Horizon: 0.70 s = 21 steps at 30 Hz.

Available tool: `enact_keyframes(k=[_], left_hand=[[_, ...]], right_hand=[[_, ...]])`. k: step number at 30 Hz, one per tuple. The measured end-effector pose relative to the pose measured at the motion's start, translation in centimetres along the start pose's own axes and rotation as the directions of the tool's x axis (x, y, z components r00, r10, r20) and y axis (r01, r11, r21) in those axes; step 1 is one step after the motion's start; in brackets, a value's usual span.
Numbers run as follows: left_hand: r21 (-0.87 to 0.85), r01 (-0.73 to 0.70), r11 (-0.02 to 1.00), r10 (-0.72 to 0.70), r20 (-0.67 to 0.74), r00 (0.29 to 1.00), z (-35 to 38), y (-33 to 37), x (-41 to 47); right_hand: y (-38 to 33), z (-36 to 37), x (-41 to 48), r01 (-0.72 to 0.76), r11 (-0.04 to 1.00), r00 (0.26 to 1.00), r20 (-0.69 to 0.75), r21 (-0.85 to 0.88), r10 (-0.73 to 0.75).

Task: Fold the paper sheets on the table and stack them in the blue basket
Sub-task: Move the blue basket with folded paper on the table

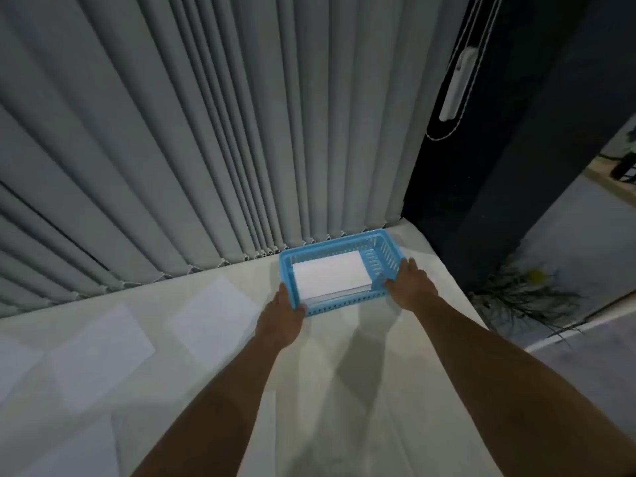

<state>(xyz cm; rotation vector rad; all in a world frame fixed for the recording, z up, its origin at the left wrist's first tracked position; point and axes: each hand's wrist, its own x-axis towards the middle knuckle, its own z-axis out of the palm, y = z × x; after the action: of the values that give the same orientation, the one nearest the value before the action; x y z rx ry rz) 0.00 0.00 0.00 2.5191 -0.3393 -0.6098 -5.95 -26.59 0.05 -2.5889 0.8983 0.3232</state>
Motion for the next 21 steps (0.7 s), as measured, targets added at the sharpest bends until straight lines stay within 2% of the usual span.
enact_keyframes(k=[2, 5, 7, 11, 14, 17, 21], left_hand=[[-0.138, 0.062, 0.989, -0.065, -0.021, 0.998, 0.5, 0.3, 0.3], [-0.302, 0.108, 0.947, -0.119, -0.018, 0.993, 0.8, 0.9, 0.5], [-0.399, 0.134, 0.907, -0.15, -0.01, 0.989, 0.8, 1.2, 0.4], [-0.543, 0.144, 0.827, -0.173, -0.002, 0.985, 0.0, 0.7, -0.7], [-0.569, 0.09, 0.817, -0.108, 0.003, 0.994, -0.8, 0.0, -2.2], [-0.576, 0.098, 0.811, -0.094, 0.037, 0.995, -1.3, -0.8, -3.8], [-0.608, 0.096, 0.788, -0.06, 0.08, 0.995, -1.4, -1.8, -6.4]], right_hand=[[0.0, 0.2, 0.3, -0.035, 0.988, 0.999, 0.003, 0.15, 0.035], [-0.3, 1.0, 0.1, -0.046, 0.915, 0.998, -0.03, 0.401, 0.064], [-0.3, 1.3, -0.5, -0.059, 0.869, 0.995, -0.044, 0.492, 0.092], [0.2, 1.8, -2.4, -0.068, 0.818, 0.991, -0.056, 0.57, 0.122], [0.5, 2.5, -5.5, -0.073, 0.777, 0.982, -0.091, 0.625, 0.165], [0.5, 4.2, -9.7, -0.092, 0.742, 0.966, -0.122, 0.664, 0.229], [0.1, 7.0, -15.7, -0.155, 0.7, 0.915, -0.165, 0.697, 0.367]])
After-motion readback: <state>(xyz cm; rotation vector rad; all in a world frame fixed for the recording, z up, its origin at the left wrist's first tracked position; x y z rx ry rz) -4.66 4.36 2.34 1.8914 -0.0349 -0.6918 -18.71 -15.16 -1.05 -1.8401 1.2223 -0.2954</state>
